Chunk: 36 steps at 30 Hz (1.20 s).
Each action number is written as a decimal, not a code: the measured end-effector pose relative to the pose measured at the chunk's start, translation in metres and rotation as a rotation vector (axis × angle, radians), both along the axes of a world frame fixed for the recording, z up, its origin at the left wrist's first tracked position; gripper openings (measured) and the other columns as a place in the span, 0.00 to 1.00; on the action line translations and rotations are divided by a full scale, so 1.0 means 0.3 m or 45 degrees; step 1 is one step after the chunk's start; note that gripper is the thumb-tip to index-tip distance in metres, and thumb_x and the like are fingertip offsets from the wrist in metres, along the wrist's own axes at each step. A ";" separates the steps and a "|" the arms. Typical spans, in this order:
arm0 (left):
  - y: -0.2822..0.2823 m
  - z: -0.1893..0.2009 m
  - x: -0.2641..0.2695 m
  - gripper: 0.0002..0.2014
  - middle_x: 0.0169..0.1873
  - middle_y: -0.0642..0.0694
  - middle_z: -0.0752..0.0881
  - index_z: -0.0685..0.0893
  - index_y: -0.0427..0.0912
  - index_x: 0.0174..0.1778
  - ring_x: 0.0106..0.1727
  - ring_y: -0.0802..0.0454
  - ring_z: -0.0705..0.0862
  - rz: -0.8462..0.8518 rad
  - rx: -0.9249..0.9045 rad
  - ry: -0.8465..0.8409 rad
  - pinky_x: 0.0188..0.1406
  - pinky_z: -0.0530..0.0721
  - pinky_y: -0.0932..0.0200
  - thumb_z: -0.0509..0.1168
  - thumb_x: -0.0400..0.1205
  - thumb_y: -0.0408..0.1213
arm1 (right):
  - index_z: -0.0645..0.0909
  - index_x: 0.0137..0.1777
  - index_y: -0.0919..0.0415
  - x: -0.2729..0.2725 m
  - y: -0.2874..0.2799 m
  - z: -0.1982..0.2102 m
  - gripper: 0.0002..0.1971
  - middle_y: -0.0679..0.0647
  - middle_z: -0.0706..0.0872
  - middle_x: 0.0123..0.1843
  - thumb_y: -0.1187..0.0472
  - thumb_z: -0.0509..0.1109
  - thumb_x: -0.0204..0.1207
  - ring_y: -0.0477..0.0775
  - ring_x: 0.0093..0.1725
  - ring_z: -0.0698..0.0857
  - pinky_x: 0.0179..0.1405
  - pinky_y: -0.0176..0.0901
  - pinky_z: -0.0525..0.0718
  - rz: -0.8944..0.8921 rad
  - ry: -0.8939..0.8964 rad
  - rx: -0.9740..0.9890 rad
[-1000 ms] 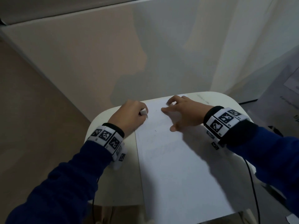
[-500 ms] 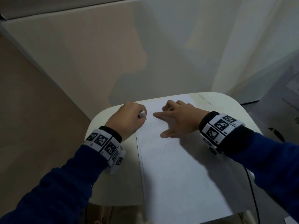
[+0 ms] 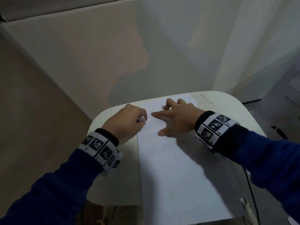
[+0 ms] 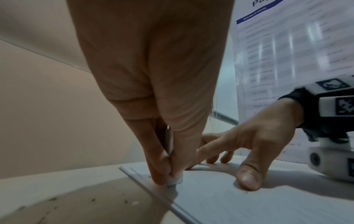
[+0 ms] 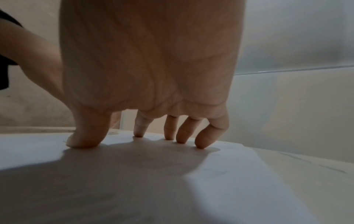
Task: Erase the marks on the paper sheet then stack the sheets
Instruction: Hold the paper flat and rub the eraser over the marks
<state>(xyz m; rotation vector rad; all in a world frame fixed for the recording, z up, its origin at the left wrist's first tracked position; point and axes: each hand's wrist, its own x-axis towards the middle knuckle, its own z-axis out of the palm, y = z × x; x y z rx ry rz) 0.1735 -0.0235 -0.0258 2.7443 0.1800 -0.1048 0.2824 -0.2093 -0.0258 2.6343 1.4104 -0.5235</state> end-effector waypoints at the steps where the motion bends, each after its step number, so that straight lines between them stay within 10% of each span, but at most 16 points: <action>1: 0.002 0.000 -0.003 0.07 0.35 0.56 0.87 0.90 0.45 0.43 0.38 0.58 0.84 -0.002 -0.006 0.007 0.35 0.78 0.61 0.68 0.76 0.31 | 0.52 0.80 0.24 0.000 0.004 0.000 0.40 0.48 0.62 0.76 0.21 0.59 0.68 0.61 0.71 0.67 0.65 0.59 0.75 0.001 0.001 -0.002; 36: -0.058 0.023 -0.017 0.11 0.34 0.54 0.87 0.90 0.46 0.39 0.35 0.55 0.85 0.173 0.085 0.024 0.35 0.84 0.57 0.63 0.77 0.31 | 0.55 0.79 0.25 -0.017 0.003 0.005 0.39 0.49 0.64 0.76 0.22 0.61 0.69 0.63 0.73 0.66 0.66 0.62 0.74 -0.035 0.035 0.020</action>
